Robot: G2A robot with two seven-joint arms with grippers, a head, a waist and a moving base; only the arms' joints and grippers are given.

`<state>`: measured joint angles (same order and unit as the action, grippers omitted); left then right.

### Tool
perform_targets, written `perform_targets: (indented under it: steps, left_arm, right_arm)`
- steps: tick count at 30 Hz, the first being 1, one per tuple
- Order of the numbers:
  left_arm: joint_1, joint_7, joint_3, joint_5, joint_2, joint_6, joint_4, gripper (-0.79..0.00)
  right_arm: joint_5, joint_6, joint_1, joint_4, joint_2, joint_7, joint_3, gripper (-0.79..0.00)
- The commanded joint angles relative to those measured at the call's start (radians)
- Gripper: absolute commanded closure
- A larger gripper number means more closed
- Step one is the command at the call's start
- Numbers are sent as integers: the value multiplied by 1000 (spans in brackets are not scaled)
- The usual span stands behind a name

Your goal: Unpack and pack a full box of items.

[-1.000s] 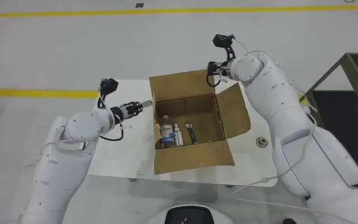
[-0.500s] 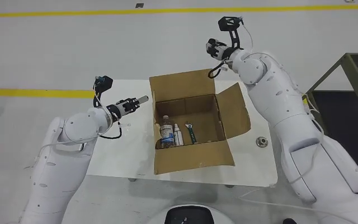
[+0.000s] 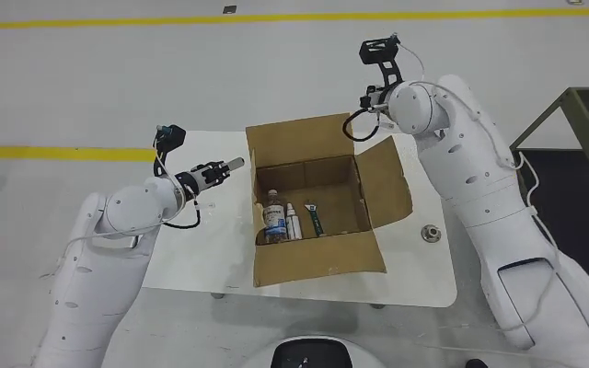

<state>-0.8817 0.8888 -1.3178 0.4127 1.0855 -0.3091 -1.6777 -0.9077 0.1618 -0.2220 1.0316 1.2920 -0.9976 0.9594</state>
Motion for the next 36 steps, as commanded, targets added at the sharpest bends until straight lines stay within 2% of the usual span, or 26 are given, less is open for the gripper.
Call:
perform_targets:
  steps: [1, 9, 18, 30, 36]
  left_arm:
    - [0, 0, 0, 0, 0, 0, 0, -785]
    - [0, 0, 0, 0, 0, 0, 0, -785]
    - [0, 0, 0, 0, 0, 0, 0, -785]
    - [0, 0, 0, 0, 0, 0, 0, -785]
    - [0, 0, 0, 0, 0, 0, 0, -785]
  right_arm:
    - [-51, 15, -15, 25, -15, -42, 26, 0]
    - [-241, -28, -60, 64, -61, -233, 77, 0]
    - [-375, -32, -120, 42, -94, -359, 131, 0]
    - [-417, -31, -142, 38, -95, -353, 117, 0]
    - [-384, -50, -166, 4, -100, -421, 149, 0]
